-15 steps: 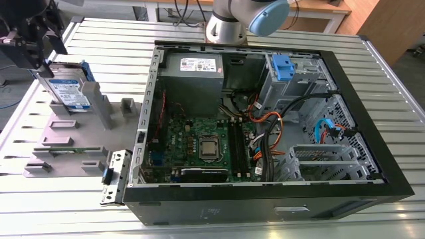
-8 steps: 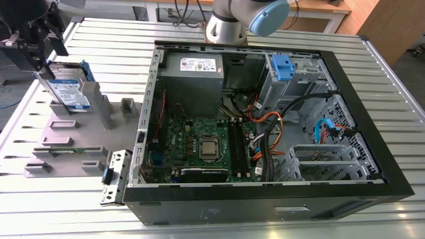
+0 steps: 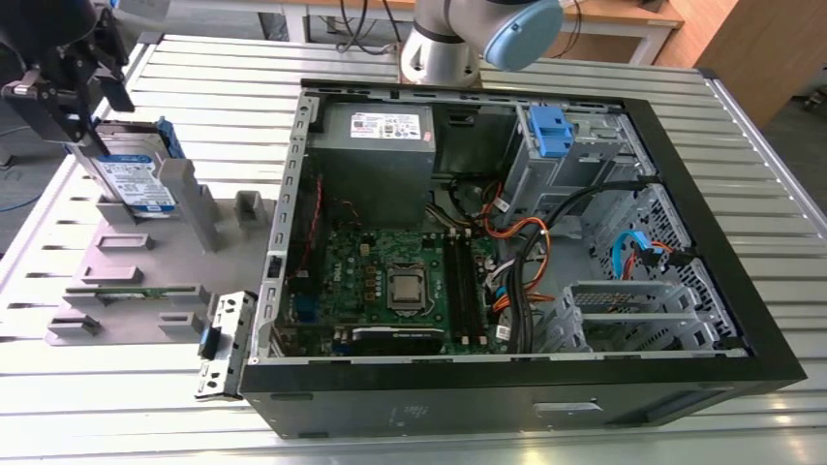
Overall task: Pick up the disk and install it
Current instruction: 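Pick up the disk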
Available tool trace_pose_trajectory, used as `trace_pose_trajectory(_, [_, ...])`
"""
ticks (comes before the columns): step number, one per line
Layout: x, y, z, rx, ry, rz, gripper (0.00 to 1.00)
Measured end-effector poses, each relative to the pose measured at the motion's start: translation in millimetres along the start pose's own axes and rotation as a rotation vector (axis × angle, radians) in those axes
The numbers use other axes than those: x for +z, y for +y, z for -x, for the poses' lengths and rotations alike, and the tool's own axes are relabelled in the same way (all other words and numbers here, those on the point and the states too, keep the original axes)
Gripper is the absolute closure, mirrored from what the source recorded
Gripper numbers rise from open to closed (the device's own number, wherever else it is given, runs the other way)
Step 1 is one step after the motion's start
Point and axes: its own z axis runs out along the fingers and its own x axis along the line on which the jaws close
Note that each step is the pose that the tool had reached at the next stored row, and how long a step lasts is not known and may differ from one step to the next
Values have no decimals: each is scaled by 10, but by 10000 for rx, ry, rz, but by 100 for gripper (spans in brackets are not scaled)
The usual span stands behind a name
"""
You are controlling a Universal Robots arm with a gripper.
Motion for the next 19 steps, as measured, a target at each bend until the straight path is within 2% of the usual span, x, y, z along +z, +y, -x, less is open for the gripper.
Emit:
trace_pose_trajectory(13, [133,-6,-3,1,9,1,24])
trace_pose_trajectory(19, [146,-7,-4,0,9,1,24])
